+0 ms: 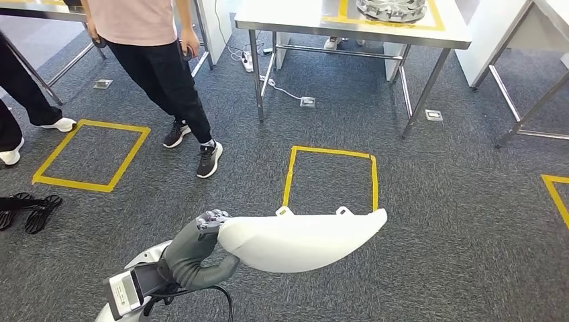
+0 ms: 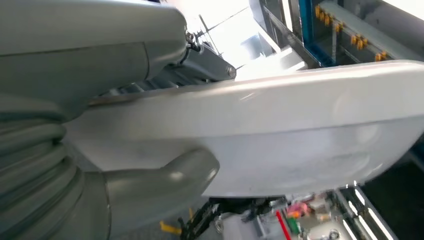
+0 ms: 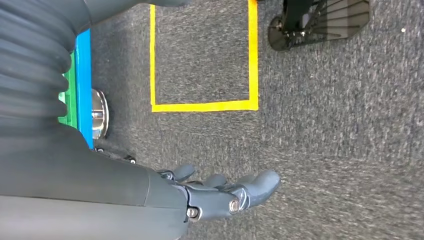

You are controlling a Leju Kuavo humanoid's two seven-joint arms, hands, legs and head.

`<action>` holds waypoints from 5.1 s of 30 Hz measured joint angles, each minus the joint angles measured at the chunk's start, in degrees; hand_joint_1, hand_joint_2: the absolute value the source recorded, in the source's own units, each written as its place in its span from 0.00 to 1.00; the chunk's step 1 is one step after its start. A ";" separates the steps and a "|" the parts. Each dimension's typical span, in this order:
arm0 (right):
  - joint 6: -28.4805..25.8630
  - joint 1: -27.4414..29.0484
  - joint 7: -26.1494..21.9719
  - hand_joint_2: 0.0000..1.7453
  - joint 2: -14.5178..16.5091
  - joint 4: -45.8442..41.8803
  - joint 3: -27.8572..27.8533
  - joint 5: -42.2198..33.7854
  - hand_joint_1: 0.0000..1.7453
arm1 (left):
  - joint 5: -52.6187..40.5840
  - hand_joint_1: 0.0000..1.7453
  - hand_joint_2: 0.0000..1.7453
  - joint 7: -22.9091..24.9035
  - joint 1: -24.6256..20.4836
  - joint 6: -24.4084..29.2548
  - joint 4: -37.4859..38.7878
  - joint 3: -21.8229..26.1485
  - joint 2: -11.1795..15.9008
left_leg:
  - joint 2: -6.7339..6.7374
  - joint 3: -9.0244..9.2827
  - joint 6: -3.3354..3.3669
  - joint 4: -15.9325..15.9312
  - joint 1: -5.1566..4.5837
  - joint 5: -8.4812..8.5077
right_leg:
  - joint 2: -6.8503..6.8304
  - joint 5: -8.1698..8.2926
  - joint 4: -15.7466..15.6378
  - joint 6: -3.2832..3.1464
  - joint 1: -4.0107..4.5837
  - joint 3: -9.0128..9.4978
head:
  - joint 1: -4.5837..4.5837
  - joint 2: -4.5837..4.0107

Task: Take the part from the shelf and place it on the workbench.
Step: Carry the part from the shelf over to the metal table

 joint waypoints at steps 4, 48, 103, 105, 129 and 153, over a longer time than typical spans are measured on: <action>0.05 0.16 -0.41 1.00 0.00 0.00 0.00 0.48 0.00 | -0.01 1.00 1.00 0.08 -0.09 0.44 -0.23 -0.03 -0.06 | -2.37 -2.21 -1.11 5.68 0.18 -3.34 | 1.19 -0.20 -0.65 -1.15 -0.69 0.87 | -0.64 0.00; 0.09 0.07 -1.83 1.00 0.38 0.00 -0.99 -0.68 0.00 | -0.15 1.00 1.00 -1.62 -1.45 0.52 2.10 -0.02 0.73 | -3.80 -3.34 1.12 -0.22 0.11 3.72 | 3.06 -3.88 0.75 1.12 -0.62 4.93 | -1.67 0.00; 0.37 -1.67 -0.56 1.00 0.66 0.03 -0.79 1.74 0.00 | -3.11 1.00 1.00 -2.70 0.49 3.33 1.63 2.22 1.29 | -3.91 -7.47 -0.94 6.98 0.01 2.23 | 2.92 -4.28 -0.05 -1.84 -0.45 5.57 | -2.11 0.00; 0.45 -1.87 -0.98 1.00 0.75 0.03 -0.79 1.66 0.00 | -3.17 1.00 1.00 -2.54 0.29 3.07 1.72 2.21 1.27 | -3.90 -5.95 -0.31 1.97 -0.33 4.40 | 2.99 -5.19 -0.04 -1.29 -0.36 6.38 | -2.22 0.00; 0.59 -3.13 0.02 1.00 1.31 0.07 -0.79 2.78 0.00 | -3.32 1.00 1.00 -1.60 -1.53 2.83 2.34 2.30 1.21 | -3.95 -6.55 -2.07 13.97 0.36 -5.13 | 2.67 -1.34 -0.30 -1.81 -0.99 2.67 | -1.59 0.00; 0.93 -2.55 0.79 1.00 0.27 0.04 0.22 5.17 0.00 | -2.35 1.00 1.00 -3.76 2.89 3.56 0.53 5.11 0.90 | -4.06 0.75 -0.42 -0.07 0.03 0.56 | 2.68 -1.03 0.00 -0.05 -0.47 0.25 | -0.64 0.00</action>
